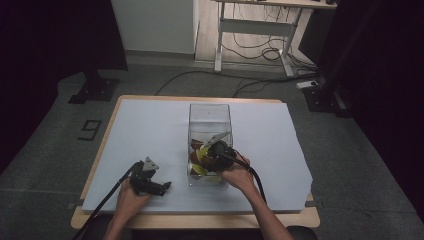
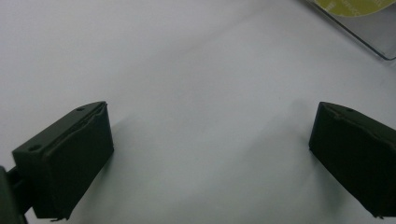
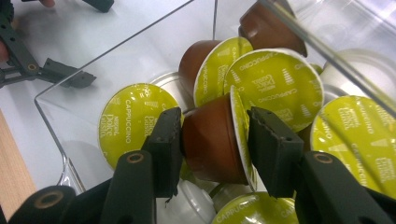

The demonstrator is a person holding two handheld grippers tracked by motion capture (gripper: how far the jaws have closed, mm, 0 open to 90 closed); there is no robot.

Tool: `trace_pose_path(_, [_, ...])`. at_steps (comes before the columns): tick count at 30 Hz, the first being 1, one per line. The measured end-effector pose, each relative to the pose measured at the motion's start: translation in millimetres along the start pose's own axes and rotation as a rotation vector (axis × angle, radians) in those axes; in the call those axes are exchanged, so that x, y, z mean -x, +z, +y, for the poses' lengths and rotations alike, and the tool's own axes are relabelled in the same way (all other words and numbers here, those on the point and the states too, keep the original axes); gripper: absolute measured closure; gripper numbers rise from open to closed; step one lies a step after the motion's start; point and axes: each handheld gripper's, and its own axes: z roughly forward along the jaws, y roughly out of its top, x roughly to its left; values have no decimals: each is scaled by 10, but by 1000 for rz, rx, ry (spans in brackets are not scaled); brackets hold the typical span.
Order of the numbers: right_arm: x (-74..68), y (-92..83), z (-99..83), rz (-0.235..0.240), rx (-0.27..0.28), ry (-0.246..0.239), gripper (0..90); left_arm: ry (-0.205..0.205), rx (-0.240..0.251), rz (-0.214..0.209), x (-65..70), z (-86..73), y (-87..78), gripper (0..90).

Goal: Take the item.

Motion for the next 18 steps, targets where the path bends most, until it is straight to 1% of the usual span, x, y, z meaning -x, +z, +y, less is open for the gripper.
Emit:
trace_pose_path(4, [14, -20, 2, -14, 10, 3, 567, 0, 0, 0, 0, 0, 0, 0])
trace_pose_path(7, [33, -22, 2, -12, 7, 9, 561, 0, 0, 0, 0, 0, 0, 0])
trace_pose_path(9, [36, -7, 9, -22, -7, 5, 541, 0, 0, 0, 0, 0, 0, 0])
trace_pose_path(10, [41, 25, 14, -35, -31, -3, 504, 0, 0, 0, 0, 0, 0, 0])
trace_pose_path(11, [41, 25, 14, -35, -31, -3, 504, 0, 0, 0, 0, 0, 0, 0])
trace_pose_path(13, [39, 71, 16, -49, -53, -4, 465, 0, 0, 0, 0, 0, 0, 0])
trace_pose_path(16, [39, 121, 34, -59, -74, -9, 444, 0, 0, 0, 0, 0, 0, 0])
trace_pose_path(18, [26, 148, 55, -67, -95, -29, 435, 0, 0, 0, 0, 0, 0, 0])
